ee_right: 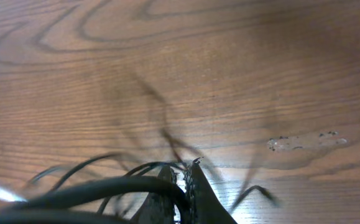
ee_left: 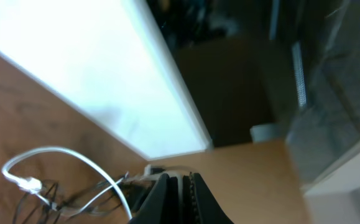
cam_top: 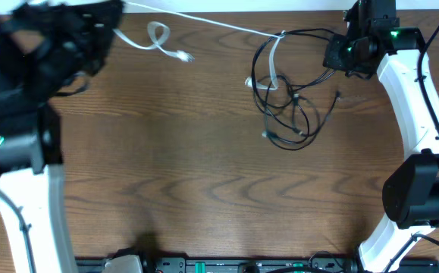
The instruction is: Untangle cables
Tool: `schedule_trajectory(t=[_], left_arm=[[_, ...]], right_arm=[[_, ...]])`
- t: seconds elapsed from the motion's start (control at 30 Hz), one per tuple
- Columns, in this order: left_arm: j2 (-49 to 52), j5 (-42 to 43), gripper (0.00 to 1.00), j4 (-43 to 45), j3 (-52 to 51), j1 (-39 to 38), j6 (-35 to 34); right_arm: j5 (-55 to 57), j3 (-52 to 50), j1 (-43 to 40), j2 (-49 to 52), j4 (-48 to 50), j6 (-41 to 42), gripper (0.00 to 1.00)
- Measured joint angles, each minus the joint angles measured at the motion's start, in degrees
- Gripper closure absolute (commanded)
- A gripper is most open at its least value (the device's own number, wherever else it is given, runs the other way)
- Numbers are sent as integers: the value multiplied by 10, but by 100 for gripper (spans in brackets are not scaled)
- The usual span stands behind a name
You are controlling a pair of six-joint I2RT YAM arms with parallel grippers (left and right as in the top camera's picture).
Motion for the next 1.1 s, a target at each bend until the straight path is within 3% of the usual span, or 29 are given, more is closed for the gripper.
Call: schedule_trajectory(t=[0.4, 0.53, 0.57, 0.6, 0.73, 0.83, 0.9, 1.1], left_arm=[[-16, 21, 93, -54, 0, 118, -49], [0, 21, 93, -115, 0, 151, -50], [7, 20, 93, -137, 0, 160, -50], [12, 21, 92, -149, 0, 165, -47], [29, 22, 93, -158, 0, 169, -13], [32, 33, 92, -156, 0, 158, 14], [32, 42, 93, -156, 0, 137, 30], [32, 53, 93, -156, 0, 16, 74]], right_arm=[[71, 0, 0, 0, -21, 35, 99], [106, 0, 1, 0, -34, 56, 99], [113, 0, 1, 0, -34, 61, 95], [117, 0, 1, 0, -35, 64, 85], [110, 0, -2, 0, -31, 62, 33], [49, 0, -9, 0, -14, 19, 7], [0, 0, -11, 0, -10, -12, 1], [-199, 0, -4, 0, -11, -124, 1]])
